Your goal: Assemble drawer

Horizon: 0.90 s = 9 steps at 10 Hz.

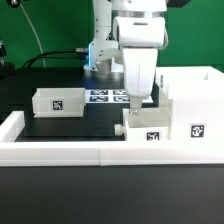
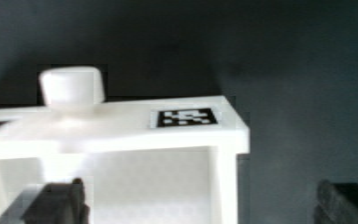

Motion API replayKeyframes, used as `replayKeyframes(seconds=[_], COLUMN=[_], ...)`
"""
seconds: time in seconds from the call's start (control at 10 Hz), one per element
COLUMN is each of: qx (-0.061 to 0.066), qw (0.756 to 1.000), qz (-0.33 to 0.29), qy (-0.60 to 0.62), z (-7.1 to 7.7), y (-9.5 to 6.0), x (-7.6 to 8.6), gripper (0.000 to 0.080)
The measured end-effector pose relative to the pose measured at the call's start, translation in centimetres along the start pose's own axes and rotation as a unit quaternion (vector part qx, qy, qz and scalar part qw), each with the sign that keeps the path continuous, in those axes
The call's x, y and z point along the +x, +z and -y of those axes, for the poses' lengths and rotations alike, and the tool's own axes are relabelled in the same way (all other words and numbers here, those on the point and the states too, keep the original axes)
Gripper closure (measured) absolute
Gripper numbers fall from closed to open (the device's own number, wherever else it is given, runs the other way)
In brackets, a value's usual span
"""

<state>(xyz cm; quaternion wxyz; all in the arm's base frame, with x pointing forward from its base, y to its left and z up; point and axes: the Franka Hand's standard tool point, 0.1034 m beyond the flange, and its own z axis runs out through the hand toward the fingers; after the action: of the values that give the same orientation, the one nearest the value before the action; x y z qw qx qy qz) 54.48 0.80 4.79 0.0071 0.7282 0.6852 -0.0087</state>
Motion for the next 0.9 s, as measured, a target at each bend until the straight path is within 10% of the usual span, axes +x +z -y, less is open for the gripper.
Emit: replayKeyframes(seconds=[0.4, 0.9], qx=[-0.006, 0.009], qw=[1.0, 0.999], qz=[0.003, -0.048], qy=[-0.021, -0.023], z=[-0.6, 0.3], y=[-1.2, 1.3], x=[-5.0, -7.8], gripper=[0.015, 0.015])
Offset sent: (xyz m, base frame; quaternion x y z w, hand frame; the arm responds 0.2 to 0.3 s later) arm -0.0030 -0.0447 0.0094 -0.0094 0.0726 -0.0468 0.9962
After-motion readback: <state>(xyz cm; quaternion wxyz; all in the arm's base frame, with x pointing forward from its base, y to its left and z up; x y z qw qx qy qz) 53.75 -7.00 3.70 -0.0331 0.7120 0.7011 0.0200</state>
